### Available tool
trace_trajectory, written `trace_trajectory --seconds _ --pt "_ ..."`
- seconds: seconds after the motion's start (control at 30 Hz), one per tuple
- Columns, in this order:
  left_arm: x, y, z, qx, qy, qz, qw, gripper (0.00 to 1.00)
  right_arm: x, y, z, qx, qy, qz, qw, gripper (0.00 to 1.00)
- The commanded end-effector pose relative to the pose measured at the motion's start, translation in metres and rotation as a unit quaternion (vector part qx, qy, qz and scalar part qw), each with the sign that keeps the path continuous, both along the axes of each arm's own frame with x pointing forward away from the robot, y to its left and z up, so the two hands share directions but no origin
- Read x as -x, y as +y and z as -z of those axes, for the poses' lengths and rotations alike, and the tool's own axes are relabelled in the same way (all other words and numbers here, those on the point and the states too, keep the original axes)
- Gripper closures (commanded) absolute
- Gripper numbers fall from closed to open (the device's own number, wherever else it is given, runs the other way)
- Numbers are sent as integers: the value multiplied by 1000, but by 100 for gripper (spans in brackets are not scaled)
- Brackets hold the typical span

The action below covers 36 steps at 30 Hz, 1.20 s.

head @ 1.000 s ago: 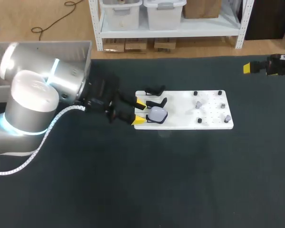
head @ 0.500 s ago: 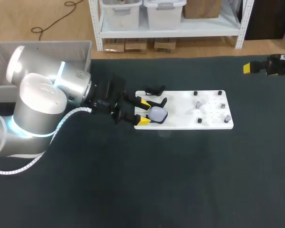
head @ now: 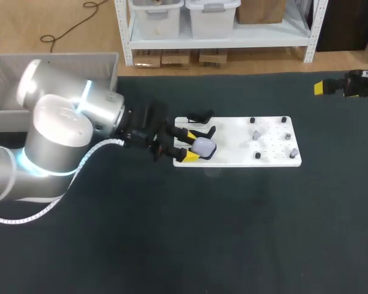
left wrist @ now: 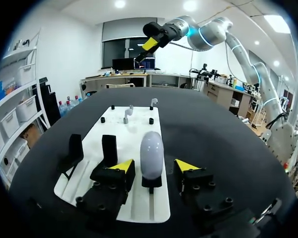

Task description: Pick up each earbud case from the left stands, insert the matching earbuds, close the lid, and place the case in the box.

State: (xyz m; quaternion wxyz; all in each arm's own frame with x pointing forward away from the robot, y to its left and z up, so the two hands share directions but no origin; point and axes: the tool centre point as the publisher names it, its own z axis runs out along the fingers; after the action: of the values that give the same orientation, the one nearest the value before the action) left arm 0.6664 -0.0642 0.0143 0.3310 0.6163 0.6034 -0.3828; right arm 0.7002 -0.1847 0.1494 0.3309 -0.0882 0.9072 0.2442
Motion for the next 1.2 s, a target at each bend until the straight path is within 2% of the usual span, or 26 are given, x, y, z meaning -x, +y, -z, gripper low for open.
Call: trace_trajectory --seconds 0.03,1.2 --pt "-4 -3 1 1 2 2 1000 51 0 0 0 0 0 0 1000 0" --pt "4 -5 0 18 17 -4 1000 55 0 0 0 0 0 0 1000 0"
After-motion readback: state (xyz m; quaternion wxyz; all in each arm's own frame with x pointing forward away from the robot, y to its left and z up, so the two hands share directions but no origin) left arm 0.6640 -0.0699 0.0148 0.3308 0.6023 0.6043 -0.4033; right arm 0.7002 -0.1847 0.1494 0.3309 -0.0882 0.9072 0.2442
